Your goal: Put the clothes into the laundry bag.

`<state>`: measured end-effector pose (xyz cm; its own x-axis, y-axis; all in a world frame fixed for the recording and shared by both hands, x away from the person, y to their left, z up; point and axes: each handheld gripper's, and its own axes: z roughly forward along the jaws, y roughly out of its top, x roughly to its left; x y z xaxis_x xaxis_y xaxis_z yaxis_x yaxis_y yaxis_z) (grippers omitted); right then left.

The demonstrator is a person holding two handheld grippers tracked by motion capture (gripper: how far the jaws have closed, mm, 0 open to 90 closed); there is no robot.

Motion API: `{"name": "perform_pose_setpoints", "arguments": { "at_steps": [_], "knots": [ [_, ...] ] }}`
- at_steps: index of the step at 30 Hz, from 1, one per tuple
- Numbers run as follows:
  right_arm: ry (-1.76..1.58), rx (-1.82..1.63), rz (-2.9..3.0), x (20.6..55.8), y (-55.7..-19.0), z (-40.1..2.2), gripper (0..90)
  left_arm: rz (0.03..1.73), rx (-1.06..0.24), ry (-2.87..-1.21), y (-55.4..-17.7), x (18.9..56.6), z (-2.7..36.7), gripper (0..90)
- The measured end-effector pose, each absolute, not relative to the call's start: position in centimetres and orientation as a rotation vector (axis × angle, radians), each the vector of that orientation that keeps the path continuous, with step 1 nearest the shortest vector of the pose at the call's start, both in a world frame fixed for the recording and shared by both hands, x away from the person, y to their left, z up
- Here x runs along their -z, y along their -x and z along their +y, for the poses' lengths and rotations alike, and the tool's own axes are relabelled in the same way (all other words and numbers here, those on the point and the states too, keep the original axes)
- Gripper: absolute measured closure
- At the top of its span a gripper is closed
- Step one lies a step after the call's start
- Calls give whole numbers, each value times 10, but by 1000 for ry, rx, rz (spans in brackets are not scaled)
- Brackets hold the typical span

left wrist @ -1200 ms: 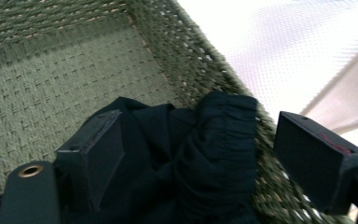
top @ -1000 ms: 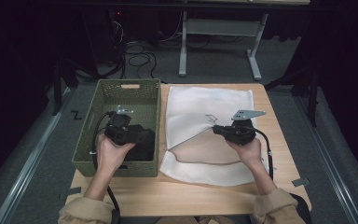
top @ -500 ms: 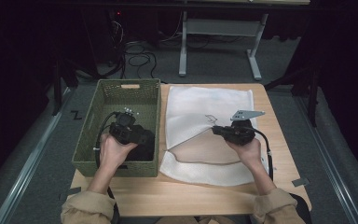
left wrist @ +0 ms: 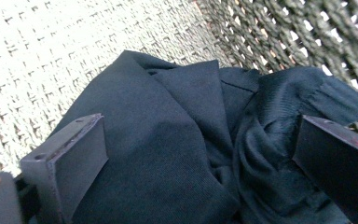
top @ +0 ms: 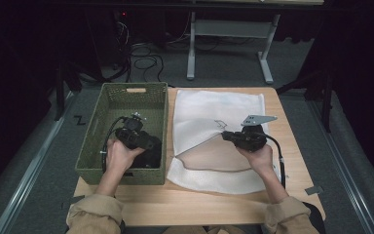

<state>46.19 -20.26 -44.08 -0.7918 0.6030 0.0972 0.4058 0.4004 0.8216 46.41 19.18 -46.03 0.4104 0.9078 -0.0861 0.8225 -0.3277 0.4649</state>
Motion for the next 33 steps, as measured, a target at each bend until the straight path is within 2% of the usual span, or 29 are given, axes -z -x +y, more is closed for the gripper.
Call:
{"name": "perform_pose_setpoints", "arguments": {
  "at_steps": [3, 10, 17, 23, 28, 33],
  "knots": [
    [-889, -1334, 2446, 441, -462, -201, 875, 1470, -228, -2262, -467, 466, 189, 6],
    [-888, -1334, 2446, 441, -461, -201, 874, 1443, -174, -2326, -469, 476, 181, 5],
    [-889, -1329, 2446, 441, -460, -201, 873, 1436, -92, -2485, -473, 493, 170, 0],
    [-892, -1333, 2441, 442, -461, -202, 873, 1423, -90, -2511, -475, 498, 171, 0],
    [-891, -1332, 2438, 442, -460, -202, 872, 1398, -189, -2547, -478, 499, 168, 0],
    [-891, -1331, 2438, 442, -460, -202, 873, 1465, -185, -2513, -484, 501, 170, 0]
  ]
}}
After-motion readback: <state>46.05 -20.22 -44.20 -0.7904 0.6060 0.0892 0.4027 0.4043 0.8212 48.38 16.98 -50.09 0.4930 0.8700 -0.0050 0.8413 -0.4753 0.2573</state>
